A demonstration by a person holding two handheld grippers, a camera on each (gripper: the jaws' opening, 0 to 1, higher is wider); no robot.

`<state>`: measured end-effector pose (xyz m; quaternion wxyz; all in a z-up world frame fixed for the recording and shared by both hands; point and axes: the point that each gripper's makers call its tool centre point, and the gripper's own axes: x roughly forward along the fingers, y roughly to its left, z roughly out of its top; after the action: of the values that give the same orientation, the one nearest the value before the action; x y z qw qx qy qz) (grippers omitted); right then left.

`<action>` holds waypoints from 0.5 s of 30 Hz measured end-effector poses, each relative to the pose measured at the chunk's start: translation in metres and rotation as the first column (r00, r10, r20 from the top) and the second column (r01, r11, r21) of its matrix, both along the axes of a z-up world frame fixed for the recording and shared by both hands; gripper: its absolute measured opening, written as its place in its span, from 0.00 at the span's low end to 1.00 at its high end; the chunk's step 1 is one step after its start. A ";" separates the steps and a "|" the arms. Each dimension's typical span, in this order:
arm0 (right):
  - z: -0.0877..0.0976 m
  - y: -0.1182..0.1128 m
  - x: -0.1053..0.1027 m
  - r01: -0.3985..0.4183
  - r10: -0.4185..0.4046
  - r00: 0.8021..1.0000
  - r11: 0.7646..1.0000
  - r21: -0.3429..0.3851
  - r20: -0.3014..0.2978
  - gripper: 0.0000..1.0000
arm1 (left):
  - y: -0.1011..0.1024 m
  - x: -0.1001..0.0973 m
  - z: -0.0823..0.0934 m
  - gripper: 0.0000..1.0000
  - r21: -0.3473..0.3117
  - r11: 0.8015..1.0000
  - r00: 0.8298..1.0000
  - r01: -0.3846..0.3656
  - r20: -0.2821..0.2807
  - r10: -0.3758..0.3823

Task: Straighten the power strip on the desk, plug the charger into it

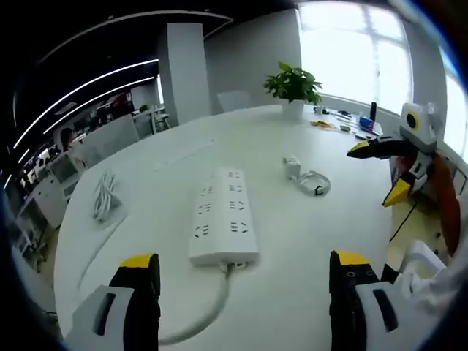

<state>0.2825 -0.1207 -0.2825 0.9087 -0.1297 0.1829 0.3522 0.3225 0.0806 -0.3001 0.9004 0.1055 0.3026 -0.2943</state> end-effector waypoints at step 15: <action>-0.009 0.000 0.001 -0.006 0.006 1.000 1.000 0.027 -0.029 0.72 | -0.015 0.042 -0.025 0.96 0.034 0.999 0.999 0.018 -0.049 -0.016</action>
<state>0.2834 -0.1203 -0.2914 0.9065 -0.1128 0.1910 0.3592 0.3645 0.0653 -0.3252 0.8883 0.1162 0.3282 -0.2993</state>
